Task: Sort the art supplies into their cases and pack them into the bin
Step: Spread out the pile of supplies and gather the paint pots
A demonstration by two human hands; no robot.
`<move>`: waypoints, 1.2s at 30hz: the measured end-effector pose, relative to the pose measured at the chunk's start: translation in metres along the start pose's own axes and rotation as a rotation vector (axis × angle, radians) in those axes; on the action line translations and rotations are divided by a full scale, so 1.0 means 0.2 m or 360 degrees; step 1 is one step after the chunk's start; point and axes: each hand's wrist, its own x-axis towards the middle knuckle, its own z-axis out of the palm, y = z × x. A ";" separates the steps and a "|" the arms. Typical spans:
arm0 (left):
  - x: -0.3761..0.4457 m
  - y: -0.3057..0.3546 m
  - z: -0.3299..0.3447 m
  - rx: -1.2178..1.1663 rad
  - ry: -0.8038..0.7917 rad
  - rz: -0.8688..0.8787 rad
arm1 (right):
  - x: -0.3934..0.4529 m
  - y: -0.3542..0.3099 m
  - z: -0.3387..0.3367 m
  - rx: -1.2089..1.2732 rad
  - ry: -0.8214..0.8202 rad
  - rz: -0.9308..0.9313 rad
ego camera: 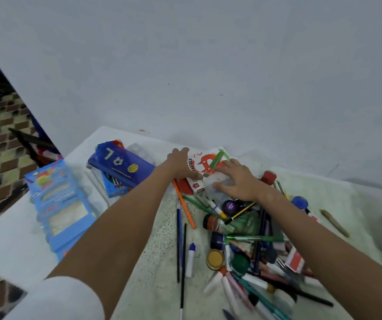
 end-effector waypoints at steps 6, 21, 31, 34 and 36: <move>-0.04 -0.02 -0.12 -0.0568 0.0330 -0.0033 | -0.04 -0.01 -0.08 -0.0114 -0.0301 -0.0064; -0.44 -0.54 -0.32 -0.0737 0.0871 -0.0532 | 0.02 -0.12 -0.09 -0.0195 -0.0247 -0.0129; -0.53 -0.40 -0.21 -0.0177 0.0926 -0.0324 | -0.09 -0.20 -0.16 -0.0003 0.0180 -0.0305; -0.55 -0.26 -0.25 -0.0228 0.0849 -0.0131 | -0.17 -0.22 -0.25 0.0130 0.0444 -0.0354; -0.56 -0.16 -0.26 -0.0312 0.0803 0.0010 | -0.25 -0.25 -0.31 0.0317 0.0624 -0.0333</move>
